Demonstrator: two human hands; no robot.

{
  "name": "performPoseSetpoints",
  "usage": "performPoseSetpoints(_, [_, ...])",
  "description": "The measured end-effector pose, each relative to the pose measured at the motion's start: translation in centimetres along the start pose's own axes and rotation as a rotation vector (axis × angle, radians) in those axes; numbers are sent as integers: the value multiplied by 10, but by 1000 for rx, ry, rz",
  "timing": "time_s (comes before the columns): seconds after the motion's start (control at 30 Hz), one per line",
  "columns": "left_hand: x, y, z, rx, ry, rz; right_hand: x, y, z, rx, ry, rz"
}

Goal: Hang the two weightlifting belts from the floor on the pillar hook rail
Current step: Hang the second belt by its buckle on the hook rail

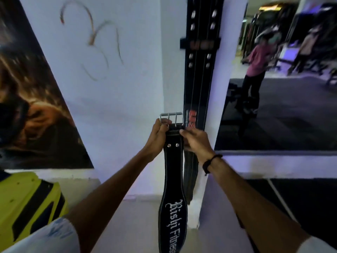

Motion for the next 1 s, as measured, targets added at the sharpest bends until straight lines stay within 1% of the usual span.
performPoseSetpoints(0.13, [-92, -29, 27, -38, -57, -12, 97, 44, 3, -84, 164, -122])
performPoseSetpoints(0.23, [-144, -51, 41, -13, -135, 29, 149, 70, 8, -141, 248, -179])
performPoseSetpoints(0.33, [-179, -69, 54, 17, -170, 24, 182, 94, 13, -165, 287, -185])
performPoseSetpoints(0.6, [-231, -95, 76, 33, -232, -104, 230, 130, 26, -220, 389, -165])
performPoseSetpoints(0.67, [-244, -97, 83, 25, -256, -162, 235, 133, 20, -211, 434, -143])
performPoseSetpoints(0.7, [-251, -96, 86, 12, -271, -192, 227, 129, 15, -204, 463, -182])
performPoseSetpoints(0.73, [-258, -94, 88, -6, -283, -218, 211, 121, 11, -190, 484, -276])
performPoseSetpoints(0.8, [-270, -91, 91, -31, -288, -255, 155, 103, 3, -129, 435, -466])
performPoseSetpoints(0.87, [-277, -90, 96, -12, -281, -265, 115, 95, -2, -67, 372, -493])
performPoseSetpoints(0.93, [-277, -93, 99, 25, -287, -263, 126, 99, 1, -62, 394, -514])
performPoseSetpoints(1.0, [-275, -97, 102, 51, -295, -241, 172, 110, 4, -101, 460, -497])
Point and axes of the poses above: each hand's wrist, its own z-axis towards the middle knuckle, its own y-axis out of the back of the hand, x = y × z, the point moved 7 cm from there along z, towards the middle knuckle, and after that the axes turned 11 degrees about -z, right-handed, at the moved point
